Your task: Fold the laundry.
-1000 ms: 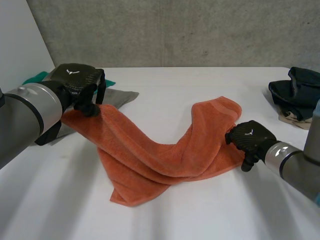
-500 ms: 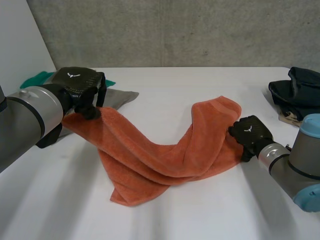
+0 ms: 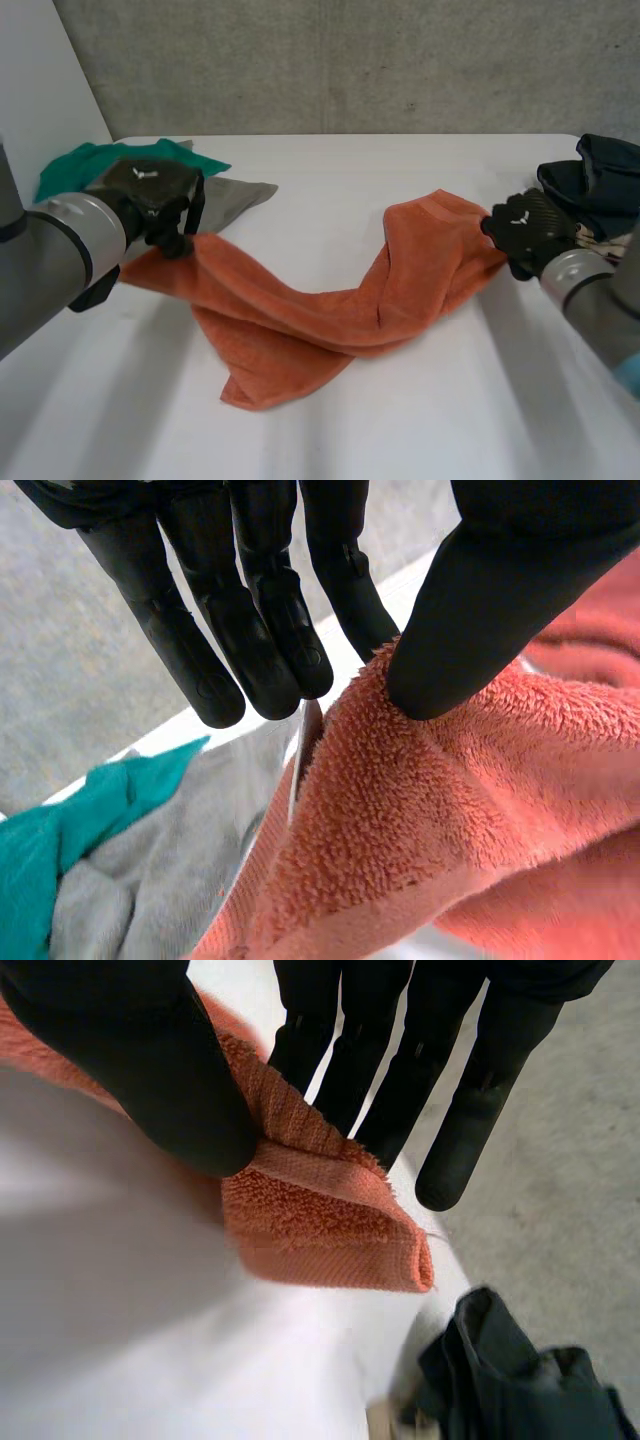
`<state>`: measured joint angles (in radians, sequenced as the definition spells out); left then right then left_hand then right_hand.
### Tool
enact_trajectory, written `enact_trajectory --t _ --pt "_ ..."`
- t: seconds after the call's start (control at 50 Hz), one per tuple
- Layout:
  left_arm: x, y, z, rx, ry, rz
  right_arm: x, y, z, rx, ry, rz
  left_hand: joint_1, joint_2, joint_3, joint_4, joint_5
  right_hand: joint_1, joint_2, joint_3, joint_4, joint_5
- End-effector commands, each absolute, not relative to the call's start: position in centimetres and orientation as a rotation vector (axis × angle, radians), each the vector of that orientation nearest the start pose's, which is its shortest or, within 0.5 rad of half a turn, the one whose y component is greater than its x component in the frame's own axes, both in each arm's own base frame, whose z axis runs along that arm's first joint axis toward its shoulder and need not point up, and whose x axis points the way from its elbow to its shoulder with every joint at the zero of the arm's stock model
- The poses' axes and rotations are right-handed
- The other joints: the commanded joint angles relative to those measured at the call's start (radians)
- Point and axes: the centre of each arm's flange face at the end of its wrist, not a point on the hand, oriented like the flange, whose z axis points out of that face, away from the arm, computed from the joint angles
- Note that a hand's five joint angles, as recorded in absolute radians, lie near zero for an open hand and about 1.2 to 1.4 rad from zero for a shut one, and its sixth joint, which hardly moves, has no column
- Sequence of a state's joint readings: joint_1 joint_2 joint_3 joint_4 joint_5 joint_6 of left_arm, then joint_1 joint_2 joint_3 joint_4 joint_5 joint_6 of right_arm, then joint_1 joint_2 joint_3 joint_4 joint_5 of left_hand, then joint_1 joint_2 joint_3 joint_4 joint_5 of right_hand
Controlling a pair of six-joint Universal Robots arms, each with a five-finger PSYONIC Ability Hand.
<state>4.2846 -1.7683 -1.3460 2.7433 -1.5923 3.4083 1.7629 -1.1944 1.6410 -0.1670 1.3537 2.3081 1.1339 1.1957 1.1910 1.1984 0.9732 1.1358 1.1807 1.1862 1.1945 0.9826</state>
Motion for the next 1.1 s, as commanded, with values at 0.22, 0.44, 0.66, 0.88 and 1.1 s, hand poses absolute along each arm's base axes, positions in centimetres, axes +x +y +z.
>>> enact_trajectory --t 0.22,0.44,0.66,0.88,1.1 --pt "-24.8 -28.0 20.7 1.289 2.282 -1.373 18.8 -27.3 21.5 -2.021 2.378 -1.605 0.262 0.201 0.205 0.198 0.249 0.260 0.216 0.210 0.202 0.239" --pt "-25.0 -36.9 39.7 0.467 1.698 -2.524 23.2 -38.5 38.7 -0.626 1.683 -2.981 0.262 0.201 0.205 0.198 0.249 0.260 0.216 0.210 0.202 0.239" --pt "-23.4 -37.5 42.1 0.317 1.680 -2.685 25.0 -37.8 41.7 -0.540 1.205 -3.098 0.254 0.192 0.197 0.189 0.240 0.260 0.216 0.210 0.202 0.239" --pt "-22.9 -38.5 29.1 0.446 2.214 -2.218 25.6 -37.9 33.3 -0.778 1.546 -2.865 -0.352 -0.414 -0.409 -0.417 -0.366 0.260 0.216 0.210 0.202 0.239" --pt "-25.7 -38.2 20.7 0.638 2.453 -2.013 28.0 -30.5 39.8 -0.830 1.275 -2.849 -0.959 -1.021 -1.016 -1.024 -0.973 0.260 0.216 0.210 0.202 0.239"
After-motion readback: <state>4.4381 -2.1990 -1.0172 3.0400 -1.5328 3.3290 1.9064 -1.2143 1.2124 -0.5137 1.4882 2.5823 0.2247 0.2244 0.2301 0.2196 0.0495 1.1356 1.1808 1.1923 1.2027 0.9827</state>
